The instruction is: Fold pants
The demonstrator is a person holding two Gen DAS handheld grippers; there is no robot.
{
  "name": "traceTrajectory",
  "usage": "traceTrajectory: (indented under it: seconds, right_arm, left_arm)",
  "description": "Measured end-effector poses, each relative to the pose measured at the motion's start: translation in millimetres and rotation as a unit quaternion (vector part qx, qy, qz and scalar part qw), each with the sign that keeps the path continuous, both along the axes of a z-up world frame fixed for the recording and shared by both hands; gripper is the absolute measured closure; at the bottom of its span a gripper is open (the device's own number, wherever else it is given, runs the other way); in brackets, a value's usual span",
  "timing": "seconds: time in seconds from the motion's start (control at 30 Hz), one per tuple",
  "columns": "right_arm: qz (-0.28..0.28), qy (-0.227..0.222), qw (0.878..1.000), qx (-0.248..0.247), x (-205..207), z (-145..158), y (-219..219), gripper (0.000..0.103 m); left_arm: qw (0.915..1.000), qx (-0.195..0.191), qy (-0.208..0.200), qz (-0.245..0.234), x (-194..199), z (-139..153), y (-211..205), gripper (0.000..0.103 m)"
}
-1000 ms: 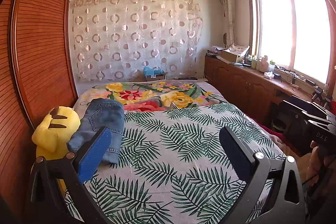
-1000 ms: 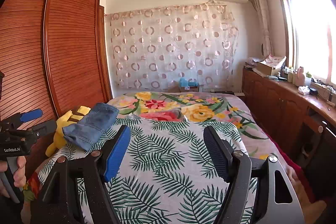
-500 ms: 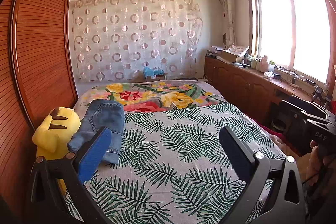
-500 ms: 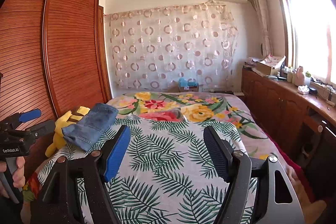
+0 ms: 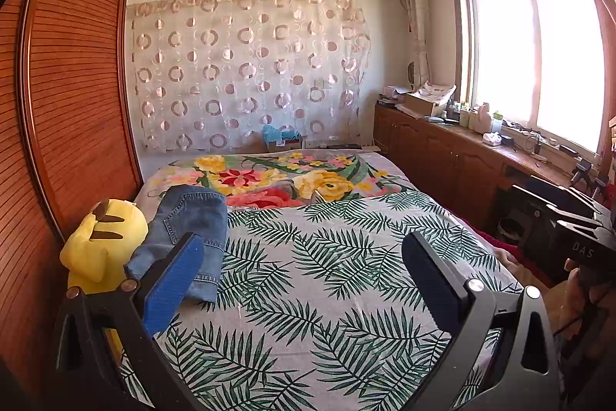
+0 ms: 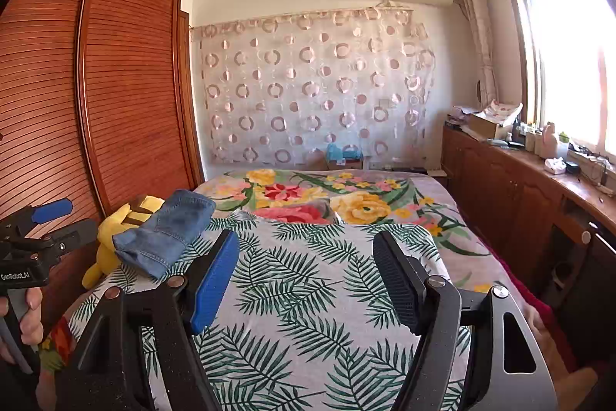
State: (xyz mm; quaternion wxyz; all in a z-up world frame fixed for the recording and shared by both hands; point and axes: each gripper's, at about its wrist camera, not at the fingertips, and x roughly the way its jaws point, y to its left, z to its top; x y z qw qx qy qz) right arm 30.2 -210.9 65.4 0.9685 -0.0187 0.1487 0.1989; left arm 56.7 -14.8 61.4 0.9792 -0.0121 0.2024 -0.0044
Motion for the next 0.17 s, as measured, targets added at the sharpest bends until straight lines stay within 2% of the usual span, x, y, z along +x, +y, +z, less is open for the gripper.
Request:
traceTrajectory:
  seconds: [0.17]
  right_arm:
    - [0.0, 0.0, 1.0, 0.0, 0.3, 0.4, -0.5, 0.029]
  left_arm:
    - [1.0, 0.0, 0.001, 0.001, -0.3, -0.2, -1.0, 0.0]
